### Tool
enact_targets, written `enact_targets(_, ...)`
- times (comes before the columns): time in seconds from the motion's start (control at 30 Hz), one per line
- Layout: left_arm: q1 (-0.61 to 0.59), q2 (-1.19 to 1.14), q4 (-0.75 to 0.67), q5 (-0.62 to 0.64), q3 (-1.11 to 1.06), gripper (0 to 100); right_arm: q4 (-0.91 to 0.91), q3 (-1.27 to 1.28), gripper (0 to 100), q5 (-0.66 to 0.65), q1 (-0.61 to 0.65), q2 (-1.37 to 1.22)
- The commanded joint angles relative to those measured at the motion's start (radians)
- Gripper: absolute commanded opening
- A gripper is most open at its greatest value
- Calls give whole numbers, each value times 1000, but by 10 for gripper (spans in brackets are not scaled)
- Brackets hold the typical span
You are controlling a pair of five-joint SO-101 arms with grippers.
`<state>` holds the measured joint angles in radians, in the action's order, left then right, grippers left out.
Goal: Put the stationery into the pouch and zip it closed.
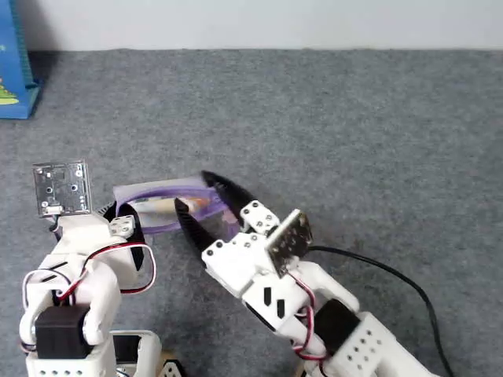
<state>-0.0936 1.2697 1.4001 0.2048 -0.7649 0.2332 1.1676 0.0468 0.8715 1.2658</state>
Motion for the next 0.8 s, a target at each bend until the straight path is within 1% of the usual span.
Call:
enact_targets(0.0, 3, 18, -37, 6, 24, 10, 125, -130, 185, -3, 5, 88)
enact_targets(0.1, 2, 18, -37, 6, 24, 10, 170, -147, 18, -3, 5, 139)
enact_targets(0.13, 2, 18, -37, 6, 24, 10, 174, -146, 1, -3, 5, 147)
enact_targets(0.17, 2, 18, -35, 6, 24, 10, 182, -144, 29, -3, 4, 153)
enact_targets(0.2, 2, 18, -31, 5, 24, 10, 203, -144, 35, 5, -2, 154)
enact_targets(0.27, 2, 18, -28, 5, 24, 10, 239, -146, 2, 75, -16, 142)
enact_targets(0.37, 2, 18, -28, 3, 24, 10, 274, -146, 7, 132, -16, 82)
enact_targets(0.47, 2, 18, -26, -8, 24, 10, 254, -150, 8, 146, -18, -45)
enact_targets(0.63, 2, 18, -26, -8, 24, 10, 119, -153, 8, 160, -74, -297)
enact_targets(0.7, 2, 20, -28, -8, 18, 10, 108, -178, 8, 160, -107, -392)
enact_targets(0.77, 2, 20, -28, -8, 15, 10, 151, -219, 8, 160, -133, -464)
